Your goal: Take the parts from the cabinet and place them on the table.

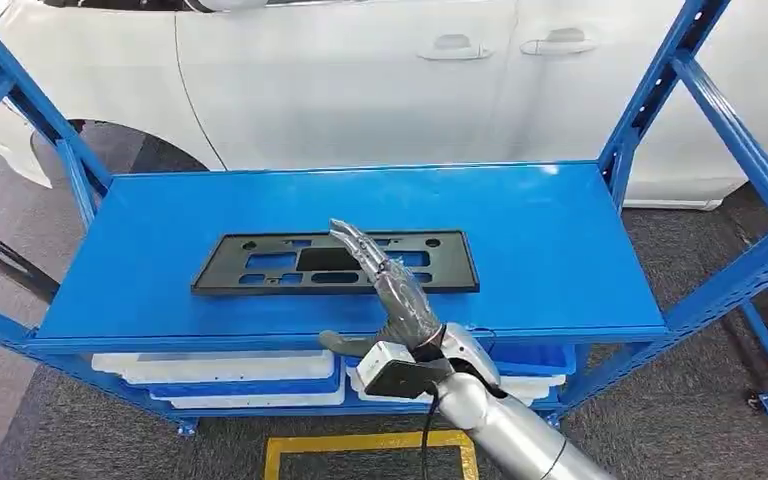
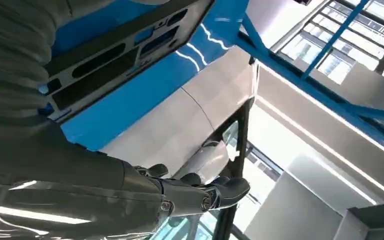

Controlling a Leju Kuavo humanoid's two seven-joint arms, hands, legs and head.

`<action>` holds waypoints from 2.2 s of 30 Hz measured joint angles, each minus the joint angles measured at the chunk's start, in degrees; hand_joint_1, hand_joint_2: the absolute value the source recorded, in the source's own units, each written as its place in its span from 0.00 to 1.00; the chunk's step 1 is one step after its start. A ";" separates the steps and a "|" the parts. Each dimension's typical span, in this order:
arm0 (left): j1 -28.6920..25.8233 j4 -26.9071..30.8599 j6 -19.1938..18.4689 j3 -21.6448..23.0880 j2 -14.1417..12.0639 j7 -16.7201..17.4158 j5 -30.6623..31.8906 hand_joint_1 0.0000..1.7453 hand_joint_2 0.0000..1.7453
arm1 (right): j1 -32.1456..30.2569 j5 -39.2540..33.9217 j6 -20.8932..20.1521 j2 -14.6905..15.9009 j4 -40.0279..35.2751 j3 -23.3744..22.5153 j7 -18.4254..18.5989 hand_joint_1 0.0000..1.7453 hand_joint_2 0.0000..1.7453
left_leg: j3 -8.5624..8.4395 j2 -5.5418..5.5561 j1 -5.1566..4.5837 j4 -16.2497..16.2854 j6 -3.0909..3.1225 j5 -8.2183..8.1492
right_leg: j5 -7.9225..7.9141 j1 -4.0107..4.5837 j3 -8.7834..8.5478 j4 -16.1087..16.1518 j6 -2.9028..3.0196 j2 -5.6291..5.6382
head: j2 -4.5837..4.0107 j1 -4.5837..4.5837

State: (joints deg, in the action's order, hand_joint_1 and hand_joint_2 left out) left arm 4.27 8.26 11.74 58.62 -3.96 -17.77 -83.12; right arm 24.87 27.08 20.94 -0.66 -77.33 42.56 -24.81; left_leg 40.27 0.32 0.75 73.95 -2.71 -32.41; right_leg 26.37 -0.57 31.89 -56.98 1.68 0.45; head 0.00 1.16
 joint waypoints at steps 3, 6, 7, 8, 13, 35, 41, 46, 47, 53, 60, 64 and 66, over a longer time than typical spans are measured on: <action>0.03 0.00 -0.02 0.04 -0.04 0.00 0.00 0.00 0.00 | 0.10 0.15 -0.13 -0.02 -0.02 0.22 0.02 0.00 1.00 | -4.82 -0.01 -0.06 -14.30 0.73 9.91 | 1.44 0.02 -2.00 0.04 -0.40 0.04 | 0.00 -0.02; 0.16 -0.07 0.00 0.11 -0.09 0.07 0.00 0.00 0.00 | 0.54 1.18 -0.92 0.00 0.00 0.72 0.44 0.00 1.00 | -5.91 -0.05 -0.64 -16.53 1.96 8.54 | 1.89 0.34 -1.90 0.01 -1.28 0.16 | 0.00 -0.15; 0.11 -0.09 0.11 0.20 -0.09 0.09 0.00 0.00 0.00 | 0.75 1.81 -1.31 -0.02 0.00 1.14 0.52 0.00 1.00 | -5.83 0.01 -0.70 -16.45 2.21 8.38 | 1.93 0.27 -1.99 0.26 -1.55 0.10 | 0.00 -0.07; 0.15 -0.07 0.15 0.31 -0.09 0.02 0.00 0.00 0.00 | 1.21 2.63 -1.66 -0.11 0.00 1.68 0.61 0.00 1.00 | -6.07 0.00 -0.45 -16.91 2.58 8.45 | 2.08 0.45 -2.22 0.38 -1.90 0.11 | 0.00 -0.07; 0.61 -0.07 0.44 0.79 0.07 -0.31 0.00 0.00 0.00 | 3.95 8.55 -2.38 -1.14 0.85 6.28 2.08 0.00 0.00 | -7.30 -0.14 -0.13 -17.84 3.68 7.99 | 8.97 0.17 6.78 -16.41 -2.90 -0.10 | 0.00 -0.48; 0.65 -0.09 0.20 3.50 0.00 -0.94 0.07 0.00 0.00 | 9.34 30.18 11.08 -4.70 14.82 18.14 10.64 0.00 1.00 | -7.06 0.03 -0.33 -16.88 0.96 7.42 | -0.06 0.64 0.58 -0.44 -0.63 0.03 | 0.00 -0.13; 0.82 -0.09 0.35 4.13 0.11 -0.98 0.09 0.00 0.00 | 9.58 32.55 11.13 -5.59 16.09 20.11 11.19 0.00 1.00 | -7.64 0.04 0.04 -17.70 2.99 7.71 | 2.33 0.48 1.82 -3.53 -2.34 -0.13 | 0.00 -0.61; 0.89 -0.07 0.85 4.42 0.13 -0.85 0.07 0.00 0.00 | 9.53 35.06 11.23 -6.67 19.35 22.14 12.17 0.00 1.00 | -7.64 0.04 -0.19 -17.35 3.43 7.36 | 5.60 0.34 9.40 -16.87 -2.44 -0.15 | 0.00 -0.70; 0.89 -0.07 0.94 4.44 0.15 -0.83 0.07 0.00 0.00 | 9.58 35.54 11.23 -7.08 19.85 22.29 12.53 0.00 1.00 | -7.72 0.09 -0.21 -17.25 3.38 7.23 | 3.01 0.36 7.63 -12.77 -2.19 -0.15 | 0.00 -0.70; 1.01 -0.07 0.96 4.83 0.37 -0.85 0.07 0.00 0.00 | 10.48 37.59 12.42 -10.49 25.16 23.23 14.45 0.00 1.00 | -7.97 0.08 -0.46 -17.05 1.90 6.64 | -1.08 1.01 2.30 -0.87 -0.71 -0.10 | 0.00 -0.63; 0.98 -0.07 0.31 5.46 0.11 -0.94 0.13 0.00 0.00 | 11.86 38.34 13.55 -14.14 32.55 23.30 16.33 0.00 1.00 | 0.69 0.01 0.02 1.37 -0.04 -1.78 | -1.32 0.41 1.56 0.04 0.42 -0.29 | 0.00 -0.42; 1.06 -0.07 0.07 5.84 -0.18 -0.94 0.15 0.00 0.00 | 12.94 39.01 14.16 -15.65 36.37 23.30 17.31 0.00 1.00 | -6.49 -0.03 0.26 -14.03 0.18 7.28 | -0.88 0.39 1.01 -0.17 0.07 -0.10 | 0.00 -0.42; 1.26 -0.07 0.04 5.90 -0.20 -0.94 0.15 0.00 0.00 | 13.57 39.06 14.34 -16.22 37.53 23.30 17.38 0.00 1.00 | -8.01 0.14 -0.19 -17.24 1.14 7.02 | -0.80 0.78 1.20 -0.34 -0.47 0.00 | 0.00 -0.44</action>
State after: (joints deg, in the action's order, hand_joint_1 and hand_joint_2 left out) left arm 5.53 8.20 11.78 64.52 -4.15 -18.71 -82.97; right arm 38.44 66.14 35.28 -16.87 -39.80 65.85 -7.43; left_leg 32.27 0.46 0.56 56.71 -1.57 -25.40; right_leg 25.58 0.22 33.09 -57.32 1.21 0.45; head 0.00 0.72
